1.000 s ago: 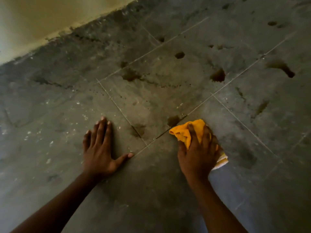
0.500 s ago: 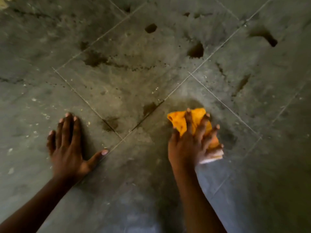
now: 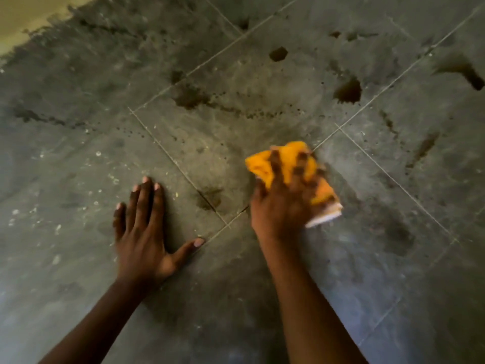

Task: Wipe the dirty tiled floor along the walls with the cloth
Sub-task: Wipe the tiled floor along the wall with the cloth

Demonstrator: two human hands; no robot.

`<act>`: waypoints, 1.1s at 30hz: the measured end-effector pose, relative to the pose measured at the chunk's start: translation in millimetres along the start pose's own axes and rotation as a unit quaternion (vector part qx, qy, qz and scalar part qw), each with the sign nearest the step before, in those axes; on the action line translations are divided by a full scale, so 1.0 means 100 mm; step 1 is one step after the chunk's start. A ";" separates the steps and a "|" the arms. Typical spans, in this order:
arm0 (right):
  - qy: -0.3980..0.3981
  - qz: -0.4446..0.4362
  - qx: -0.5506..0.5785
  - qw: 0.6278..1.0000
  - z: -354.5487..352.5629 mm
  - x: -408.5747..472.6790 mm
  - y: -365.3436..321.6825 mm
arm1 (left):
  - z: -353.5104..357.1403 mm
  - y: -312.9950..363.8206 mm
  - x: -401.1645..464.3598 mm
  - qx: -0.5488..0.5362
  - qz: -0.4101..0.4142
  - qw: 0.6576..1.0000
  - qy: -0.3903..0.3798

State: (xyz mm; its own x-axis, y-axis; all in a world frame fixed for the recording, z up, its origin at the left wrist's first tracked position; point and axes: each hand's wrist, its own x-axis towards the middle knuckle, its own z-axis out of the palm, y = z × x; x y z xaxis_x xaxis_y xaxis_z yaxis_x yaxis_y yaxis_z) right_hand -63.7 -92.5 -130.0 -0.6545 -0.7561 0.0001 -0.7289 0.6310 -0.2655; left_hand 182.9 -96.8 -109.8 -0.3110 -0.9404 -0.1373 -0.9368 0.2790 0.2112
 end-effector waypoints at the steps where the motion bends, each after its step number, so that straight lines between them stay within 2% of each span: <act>1: -0.014 -0.067 -0.010 0.998 0.04 -0.11 -0.12 | 0.01 -0.02 0.00 -0.003 -0.002 1.000 -0.003; 3: -0.040 -0.181 -0.029 0.982 0.02 -0.56 -0.06 | 0.01 -0.03 -0.02 -0.006 0.002 1.000 -0.003; 5: -0.028 -0.211 -0.030 0.977 -0.11 -0.90 0.32 | -0.02 -0.04 -0.04 -0.024 0.010 1.000 -0.001; 7: 0.001 -0.152 -0.035 0.988 -0.18 -0.72 0.60 | -0.05 0.00 0.02 -0.027 0.024 0.999 -0.006; 8: 0.014 -0.086 -0.035 0.996 -0.16 -0.56 0.56 | -0.05 -0.04 0.03 -0.030 0.030 0.999 -0.008; 10: 0.037 0.041 -0.026 0.998 -0.14 -0.11 0.23 | -0.09 -0.04 0.13 -0.038 0.050 0.998 -0.005; 11: 0.021 0.047 -0.013 0.999 -0.13 0.00 0.01 | -0.10 -0.05 0.15 -0.043 0.054 0.998 0.000; 12: 0.002 -0.021 0.002 1.000 0.00 -0.07 -0.40 | -0.12 -0.30 0.07 -0.047 0.039 0.998 0.013; 14: -0.016 -0.153 -0.020 0.988 0.11 -0.29 -0.62 | -0.11 -0.46 0.07 -0.052 0.054 0.997 0.013; 16: -0.044 -0.252 -0.044 0.966 0.07 -0.63 -0.39 | -0.09 -0.52 0.09 -0.055 0.083 0.995 0.012; 18: -0.062 -0.283 -0.064 0.955 -0.05 -0.87 0.14 | -0.10 -0.52 0.13 -0.059 0.099 0.993 0.015; 20: -0.047 -0.247 -0.071 0.965 -0.16 -0.89 0.50 | -0.15 -0.54 0.12 -0.057 0.094 0.994 0.022; 21: -0.034 -0.192 -0.064 0.979 -0.16 -0.81 0.54 | -0.16 -0.56 0.11 -0.054 0.094 0.994 0.021; 23: -0.016 -0.066 -0.055 0.996 -0.08 -0.58 0.24 | -0.13 -0.59 0.08 -0.048 0.097 0.994 0.024; 24: -0.013 -0.032 -0.035 0.999 -0.01 -0.48 -0.03 | -0.11 -0.59 0.07 -0.049 0.101 0.993 0.029; 25: -0.015 -0.037 -0.015 0.999 0.05 -0.40 -0.31 | -0.08 -0.59 0.08 -0.055 0.104 0.992 0.037; 27: -0.028 -0.139 -0.012 0.990 0.16 -0.44 -0.70 | -0.05 -0.59 0.09 -0.068 0.092 0.992 0.057; 29: -0.040 -0.252 -0.036 0.966 0.15 -0.69 -0.71 | -0.05 -0.60 0.08 -0.089 0.066 0.992 0.067; 31: -0.042 -0.297 -0.039 0.953 0.05 -0.98 -0.41 | -0.09 -0.63 0.07 -0.103 0.045 0.991 0.068; 33: -0.039 -0.282 -0.060 0.957 -0.04 -1.20 0.04 | -0.12 -0.64 0.06 -0.101 0.045 0.992 0.057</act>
State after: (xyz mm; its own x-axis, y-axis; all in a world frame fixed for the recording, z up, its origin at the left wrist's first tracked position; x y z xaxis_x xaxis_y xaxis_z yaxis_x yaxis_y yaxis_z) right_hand 11.2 0.7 -127.2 -0.1375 -0.9898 0.0379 -0.9825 0.1314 -0.1322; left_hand 243.3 -122.4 -112.6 -0.3601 -0.9329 -0.0007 -0.8516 0.3284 0.4086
